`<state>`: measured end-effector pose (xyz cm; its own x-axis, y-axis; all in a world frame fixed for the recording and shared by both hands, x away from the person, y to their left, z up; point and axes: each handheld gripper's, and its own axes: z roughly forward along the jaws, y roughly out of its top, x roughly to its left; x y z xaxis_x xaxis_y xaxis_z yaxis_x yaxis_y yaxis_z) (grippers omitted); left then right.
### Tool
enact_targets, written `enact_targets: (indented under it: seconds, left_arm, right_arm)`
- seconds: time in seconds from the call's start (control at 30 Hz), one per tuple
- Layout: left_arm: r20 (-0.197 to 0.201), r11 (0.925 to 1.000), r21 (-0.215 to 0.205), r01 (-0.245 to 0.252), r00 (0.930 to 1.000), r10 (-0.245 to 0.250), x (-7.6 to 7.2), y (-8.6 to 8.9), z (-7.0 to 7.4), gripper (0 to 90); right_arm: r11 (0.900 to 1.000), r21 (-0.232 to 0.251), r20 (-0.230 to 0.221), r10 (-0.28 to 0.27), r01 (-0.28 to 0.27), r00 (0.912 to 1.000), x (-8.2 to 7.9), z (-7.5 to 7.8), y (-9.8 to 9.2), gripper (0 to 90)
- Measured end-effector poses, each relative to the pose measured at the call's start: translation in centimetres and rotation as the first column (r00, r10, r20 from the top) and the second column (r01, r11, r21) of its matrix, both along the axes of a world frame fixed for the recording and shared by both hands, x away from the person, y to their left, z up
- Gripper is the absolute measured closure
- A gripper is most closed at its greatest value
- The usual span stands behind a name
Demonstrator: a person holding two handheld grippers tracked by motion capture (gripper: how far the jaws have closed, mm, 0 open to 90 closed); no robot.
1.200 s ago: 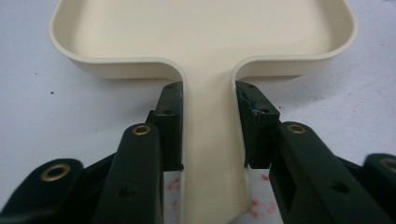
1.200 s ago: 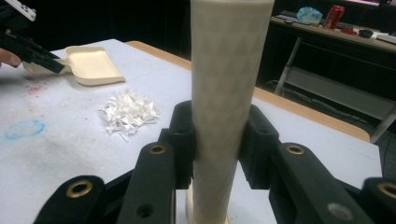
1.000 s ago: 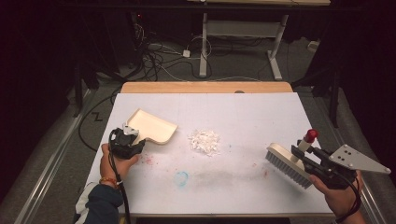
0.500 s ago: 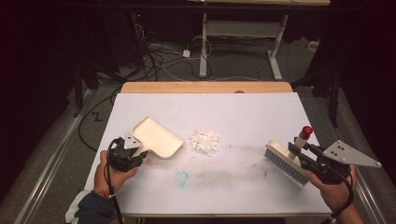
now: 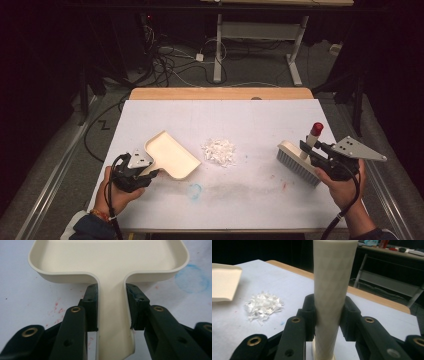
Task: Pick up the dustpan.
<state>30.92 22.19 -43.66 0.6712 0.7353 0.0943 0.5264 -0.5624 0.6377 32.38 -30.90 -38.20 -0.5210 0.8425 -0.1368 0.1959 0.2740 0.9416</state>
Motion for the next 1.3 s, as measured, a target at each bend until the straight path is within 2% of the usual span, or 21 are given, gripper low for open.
enact_targets:
  seconds: [0.23, 0.57, 0.93, 1.3]
  left_arm:
    - [-0.018, 0.9989, 0.019, 0.042, 0.9990, -0.042, -0.1, -1.1, -0.6, 63.8]
    - [-0.018, 0.9972, 0.031, 0.069, 0.9975, -0.068, -0.5, -1.6, -0.3, 63.8]
    - [-0.029, 0.9969, 0.028, 0.074, 0.9969, -0.073, -0.6, -1.5, -0.4, 63.8]
    - [-0.064, 0.9965, 0.040, 0.073, 0.9955, -0.071, -0.6, -1.4, -0.6, 63.8]
  right_arm:
    - [1.000, -0.001, 0.004, 0.014, -0.014, 0.9999, 1.2, 0.3, 1.1, 70.6]
    - [1.000, -0.010, 0.020, 0.023, -0.022, 0.9996, 3.0, 0.6, 2.5, 70.6]
    - [1.000, 0.012, 0.014, 0.015, -0.015, 0.9998, 5.2, 0.7, 3.9, 70.6]
    - [0.999, 0.034, 0.019, 0.018, -0.019, 0.9997, 6.7, 1.1, 5.7, 70.6]
